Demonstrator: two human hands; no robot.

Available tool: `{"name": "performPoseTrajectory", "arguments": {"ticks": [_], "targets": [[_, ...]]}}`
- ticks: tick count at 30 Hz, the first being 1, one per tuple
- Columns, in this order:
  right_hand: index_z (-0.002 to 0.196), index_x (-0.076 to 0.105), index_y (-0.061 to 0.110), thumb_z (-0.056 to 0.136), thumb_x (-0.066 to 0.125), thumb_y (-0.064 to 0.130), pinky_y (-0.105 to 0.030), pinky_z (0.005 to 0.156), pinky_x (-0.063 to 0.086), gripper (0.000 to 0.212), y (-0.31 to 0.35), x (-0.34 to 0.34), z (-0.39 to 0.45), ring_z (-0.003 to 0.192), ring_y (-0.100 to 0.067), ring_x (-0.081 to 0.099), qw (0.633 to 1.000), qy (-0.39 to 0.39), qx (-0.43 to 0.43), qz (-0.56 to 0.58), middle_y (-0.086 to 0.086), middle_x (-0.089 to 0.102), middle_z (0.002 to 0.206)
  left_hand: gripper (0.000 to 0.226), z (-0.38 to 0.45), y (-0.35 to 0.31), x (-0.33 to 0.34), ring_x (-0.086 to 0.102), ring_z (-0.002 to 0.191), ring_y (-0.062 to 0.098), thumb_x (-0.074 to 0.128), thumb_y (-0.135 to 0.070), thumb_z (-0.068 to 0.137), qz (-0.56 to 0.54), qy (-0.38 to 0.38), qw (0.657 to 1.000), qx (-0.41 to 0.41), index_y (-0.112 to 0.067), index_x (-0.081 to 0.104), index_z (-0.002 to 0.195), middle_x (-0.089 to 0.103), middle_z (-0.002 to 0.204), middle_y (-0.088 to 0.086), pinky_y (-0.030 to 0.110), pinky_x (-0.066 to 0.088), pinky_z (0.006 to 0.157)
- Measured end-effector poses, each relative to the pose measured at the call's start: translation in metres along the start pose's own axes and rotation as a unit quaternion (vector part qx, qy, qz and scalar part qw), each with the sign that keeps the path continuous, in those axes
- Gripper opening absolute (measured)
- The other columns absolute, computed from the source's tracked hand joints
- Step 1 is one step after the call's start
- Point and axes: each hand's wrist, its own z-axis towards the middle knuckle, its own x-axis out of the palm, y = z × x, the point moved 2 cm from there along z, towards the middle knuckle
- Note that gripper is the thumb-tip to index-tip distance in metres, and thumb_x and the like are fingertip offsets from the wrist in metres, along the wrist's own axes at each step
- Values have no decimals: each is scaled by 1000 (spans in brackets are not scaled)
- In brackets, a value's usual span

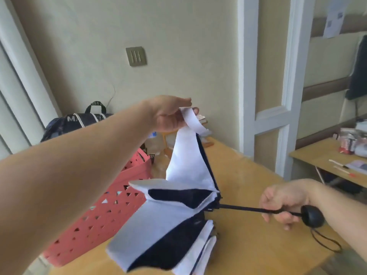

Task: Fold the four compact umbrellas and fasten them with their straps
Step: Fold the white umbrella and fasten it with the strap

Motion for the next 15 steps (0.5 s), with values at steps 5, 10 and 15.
{"name": "performPoseTrajectory", "arguments": {"ticks": [5,10,15], "targets": [[116,70,-1,102,58,22,-35,59,55,29,-45,-31,24,38,-10,44,971,-118,44,202,-1,45,57,53,13,-6,-8,73,110,37,37,-58,108,30,36,997,68,-37,28,155,69,130,19,45,59,92],[130,72,17,92,58,54,-47,74,57,55,-51,-55,-10,92,-36,68,932,-255,58,251,-19,73,116,50,12,26,-29,76,102,30,34,-62,107,136,-49,985,99,-38,44,149,78,115,6,49,55,103],[125,71,40,55,102,43,-49,104,52,76,-41,-60,-39,118,-24,68,938,-342,62,-7,1,72,129,42,-9,112,-54,67,121,23,62,-47,101,293,30,949,114,-33,58,140,70,128,0,41,54,102]]}}
